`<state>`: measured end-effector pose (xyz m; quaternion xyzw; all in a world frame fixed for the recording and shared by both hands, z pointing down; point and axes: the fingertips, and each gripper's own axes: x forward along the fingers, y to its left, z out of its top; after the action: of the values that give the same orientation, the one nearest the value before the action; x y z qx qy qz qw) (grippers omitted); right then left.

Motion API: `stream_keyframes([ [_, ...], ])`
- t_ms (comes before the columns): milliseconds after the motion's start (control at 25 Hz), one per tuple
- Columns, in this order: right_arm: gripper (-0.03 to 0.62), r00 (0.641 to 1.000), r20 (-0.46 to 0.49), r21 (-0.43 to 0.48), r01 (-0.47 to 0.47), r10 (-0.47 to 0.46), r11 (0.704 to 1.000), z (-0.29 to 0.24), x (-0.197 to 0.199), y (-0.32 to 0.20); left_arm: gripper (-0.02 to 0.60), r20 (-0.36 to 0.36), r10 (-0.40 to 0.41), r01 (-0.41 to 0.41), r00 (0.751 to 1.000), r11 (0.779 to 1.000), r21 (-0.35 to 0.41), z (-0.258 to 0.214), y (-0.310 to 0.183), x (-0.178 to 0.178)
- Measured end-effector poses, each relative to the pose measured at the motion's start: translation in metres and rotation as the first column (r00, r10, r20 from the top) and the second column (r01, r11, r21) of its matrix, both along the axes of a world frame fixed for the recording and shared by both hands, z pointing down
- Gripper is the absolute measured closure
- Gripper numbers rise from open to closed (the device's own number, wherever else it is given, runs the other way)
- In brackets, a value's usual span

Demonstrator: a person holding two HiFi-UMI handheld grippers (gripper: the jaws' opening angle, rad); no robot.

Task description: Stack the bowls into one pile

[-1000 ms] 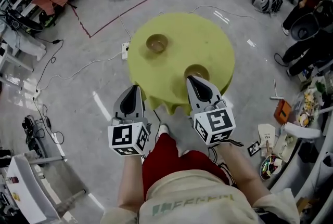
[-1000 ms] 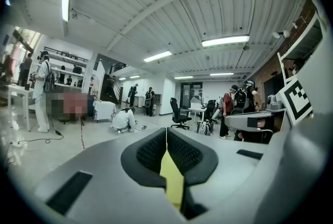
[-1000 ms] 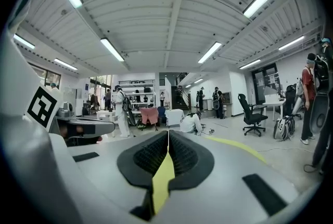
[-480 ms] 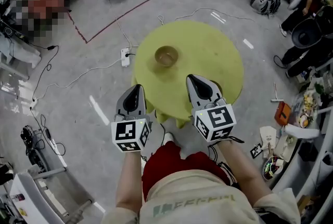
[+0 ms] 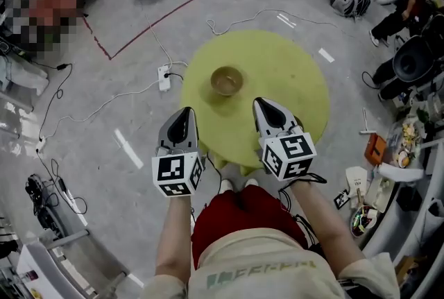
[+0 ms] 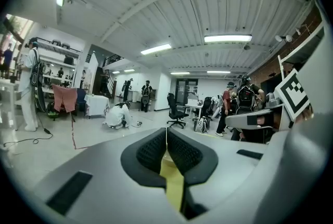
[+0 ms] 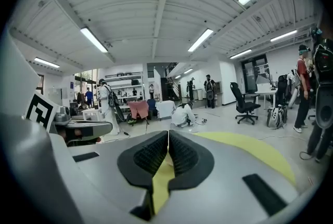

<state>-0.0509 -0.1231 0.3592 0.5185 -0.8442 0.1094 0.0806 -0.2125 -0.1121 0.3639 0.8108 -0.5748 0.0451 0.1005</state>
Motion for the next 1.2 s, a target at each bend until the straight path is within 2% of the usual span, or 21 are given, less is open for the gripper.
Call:
stream_keyframes([
  [360, 0.557, 1.000, -0.019, -0.020, 0.005, -0.005, 1.000, 0.019, 0.009, -0.049, 0.557, 0.004, 0.003, -0.003, 1.000, 0.999, -0.042, 0.017, -0.037, 0.008],
  [560, 0.557, 0.997, -0.055, -0.057, 0.045, -0.048, 0.997, 0.039, 0.006, -0.080, 0.557, 0.021, 0.005, -0.004, 1.000, 0.998, -0.069, 0.028, -0.064, 0.018],
  [720, 0.557, 0.994, -0.063, -0.101, 0.082, -0.089, 0.992, 0.055, 0.000, -0.098, 0.557, 0.032, 0.011, -0.008, 0.999, 0.994, -0.107, 0.040, -0.087, 0.024],
  [1040, 0.557, 0.992, -0.091, -0.151, 0.074, -0.089, 0.986, 0.086, 0.002, -0.129, 0.555, 0.036, 0.038, -0.031, 0.999, 0.980, -0.196, 0.072, -0.119, 0.039],
  [1200, 0.557, 0.992, -0.071, -0.181, 0.088, -0.102, 0.980, 0.100, 0.003, -0.140, 0.555, 0.024, 0.035, -0.029, 0.999, 0.974, -0.224, 0.085, -0.129, 0.041],
])
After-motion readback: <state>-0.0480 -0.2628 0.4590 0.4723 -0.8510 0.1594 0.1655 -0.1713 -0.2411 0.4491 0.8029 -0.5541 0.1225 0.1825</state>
